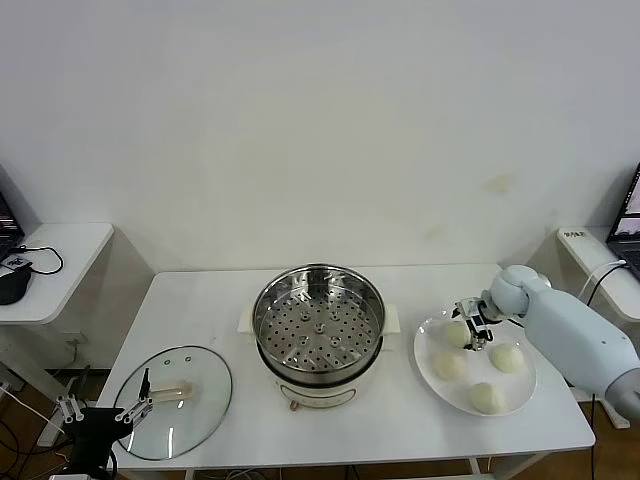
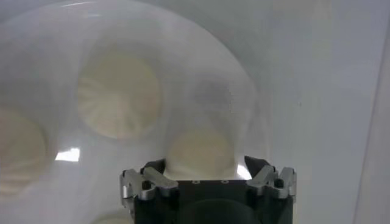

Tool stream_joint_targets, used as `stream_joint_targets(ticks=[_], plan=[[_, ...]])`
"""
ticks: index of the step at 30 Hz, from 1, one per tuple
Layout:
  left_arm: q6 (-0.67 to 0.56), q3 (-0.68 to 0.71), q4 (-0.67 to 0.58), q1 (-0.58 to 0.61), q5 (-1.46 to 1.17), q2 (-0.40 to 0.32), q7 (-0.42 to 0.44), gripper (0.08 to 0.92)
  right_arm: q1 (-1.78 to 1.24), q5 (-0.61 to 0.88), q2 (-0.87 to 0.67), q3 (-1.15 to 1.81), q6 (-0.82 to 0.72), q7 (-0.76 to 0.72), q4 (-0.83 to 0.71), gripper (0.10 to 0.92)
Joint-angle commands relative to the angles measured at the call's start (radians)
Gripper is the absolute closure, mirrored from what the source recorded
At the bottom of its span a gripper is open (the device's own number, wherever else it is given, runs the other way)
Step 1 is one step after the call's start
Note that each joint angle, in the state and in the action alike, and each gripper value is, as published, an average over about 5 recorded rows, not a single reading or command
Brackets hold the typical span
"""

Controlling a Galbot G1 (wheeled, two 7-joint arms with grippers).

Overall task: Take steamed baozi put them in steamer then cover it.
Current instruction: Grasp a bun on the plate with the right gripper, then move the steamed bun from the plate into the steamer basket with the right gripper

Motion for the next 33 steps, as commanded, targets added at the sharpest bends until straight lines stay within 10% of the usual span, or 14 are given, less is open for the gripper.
stream_joint_targets(ticks=[1, 20, 33], plan=[[0.0, -0.001, -0.001, 0.001, 0.0, 0.001, 0.0, 0.177, 0.007, -0.001, 0.02, -0.009, -0.002, -0.002, -0.027, 0.282], [0.004, 0.01, -0.002, -0.003, 0.0, 0.01, 0.003, 0.177, 0.363, 0.305, -0.178, -0.185, -0.079, -0.064, 0.229, 0.383], [0.01, 0.021, 0.016, -0.029, -0.016, 0.03, 0.006, 0.177, 0.76, 0.529, 0.061, -0.45, -0.117, -0.014, 0.258, 0.38]])
